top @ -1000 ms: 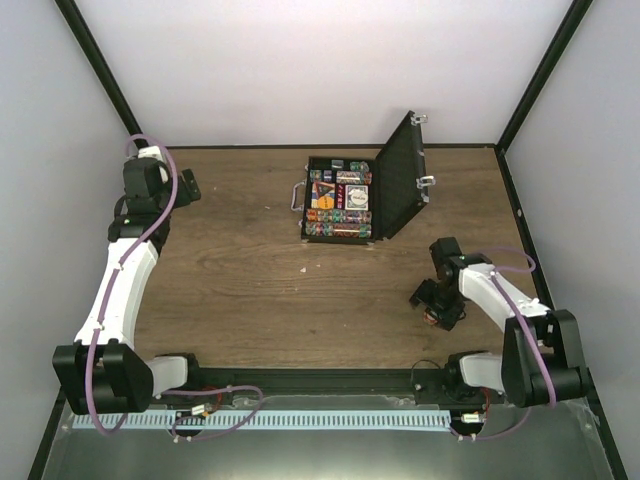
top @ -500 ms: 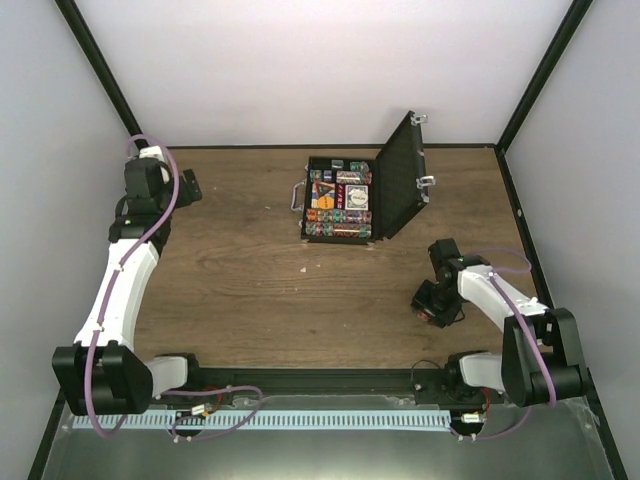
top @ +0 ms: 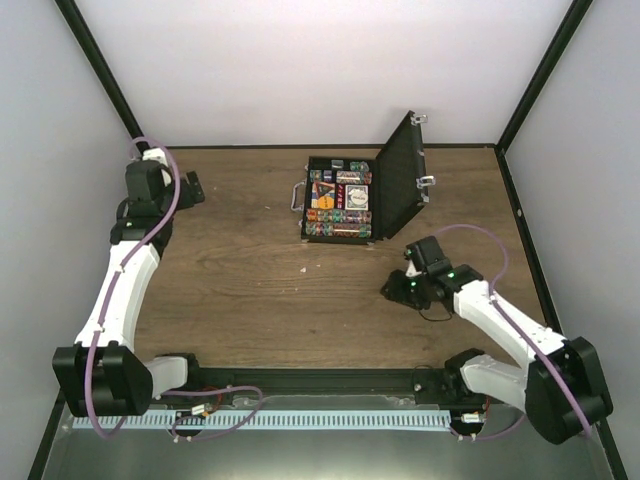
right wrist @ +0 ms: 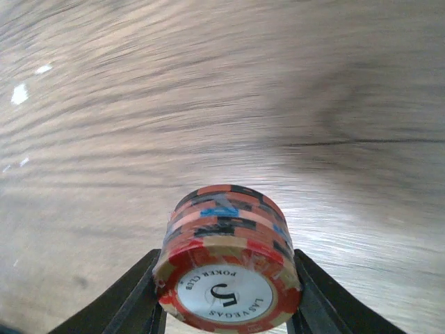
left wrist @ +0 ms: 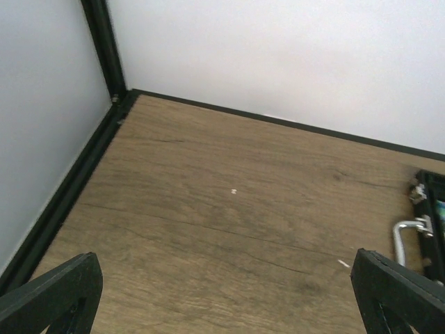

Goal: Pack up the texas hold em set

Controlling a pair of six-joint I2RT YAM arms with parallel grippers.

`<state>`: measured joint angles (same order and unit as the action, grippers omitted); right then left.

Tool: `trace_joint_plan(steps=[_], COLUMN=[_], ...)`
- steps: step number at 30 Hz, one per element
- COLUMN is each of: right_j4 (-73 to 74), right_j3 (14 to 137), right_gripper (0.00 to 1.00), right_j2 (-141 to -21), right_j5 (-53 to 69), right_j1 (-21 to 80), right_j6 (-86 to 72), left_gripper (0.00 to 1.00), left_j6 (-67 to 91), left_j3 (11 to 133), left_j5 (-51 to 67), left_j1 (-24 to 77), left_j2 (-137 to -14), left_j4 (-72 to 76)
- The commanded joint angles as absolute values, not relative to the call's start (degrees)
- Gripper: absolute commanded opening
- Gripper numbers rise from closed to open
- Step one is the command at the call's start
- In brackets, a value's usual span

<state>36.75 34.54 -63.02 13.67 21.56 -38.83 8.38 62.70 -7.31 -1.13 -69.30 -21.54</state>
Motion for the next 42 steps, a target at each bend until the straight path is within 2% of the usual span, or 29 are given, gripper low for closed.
trace_joint_plan(steps=[1,5,9,13,19,36,42], right_j4=[25.5,13.6,3.5,-4.7,-8.3,-8.6,-8.8], right_j3=[35.5,37.5,40.6,42.6,44.3,42.2,42.3], right_gripper=[0.37,0.39,0.39,0.39,0.39,0.39,0.39], right_j2=[-61.7,-64.7,-67.3,-68.2,-67.0,-63.0,-63.9], right_j5=[15.5,14.5,11.6,11.5,11.7,12.6,11.8], right_j1=[30.7,38.1,43.3,44.6,44.6,44.7,44.7], right_j6=[-35.2,-31.8,-23.6,-14.9,-8.4,-6.2,-6.2], left_gripper=[1.00,1.00,1.00,1.00,0.97,0.86,0.73], left_j6=[8.2,11.9,16.7,21.0,26.3,22.5,20.4], left_j3=[61.3,59.3,57.7,56.4,54.3,61.7,63.7], left_j5=[1.1,16.6,22.9,29.1,41.8,36.9,32.4], left_j1=[-0.8,2.1,9.9,17.0,21.5,34.9,37.0], left_j2=[-68.1,-68.9,-70.0,-70.0,-68.2,-78.3,-79.8], left_j4=[-17.7,-13.6,-13.2,-13.8,-10.9,-12.8,-16.8])
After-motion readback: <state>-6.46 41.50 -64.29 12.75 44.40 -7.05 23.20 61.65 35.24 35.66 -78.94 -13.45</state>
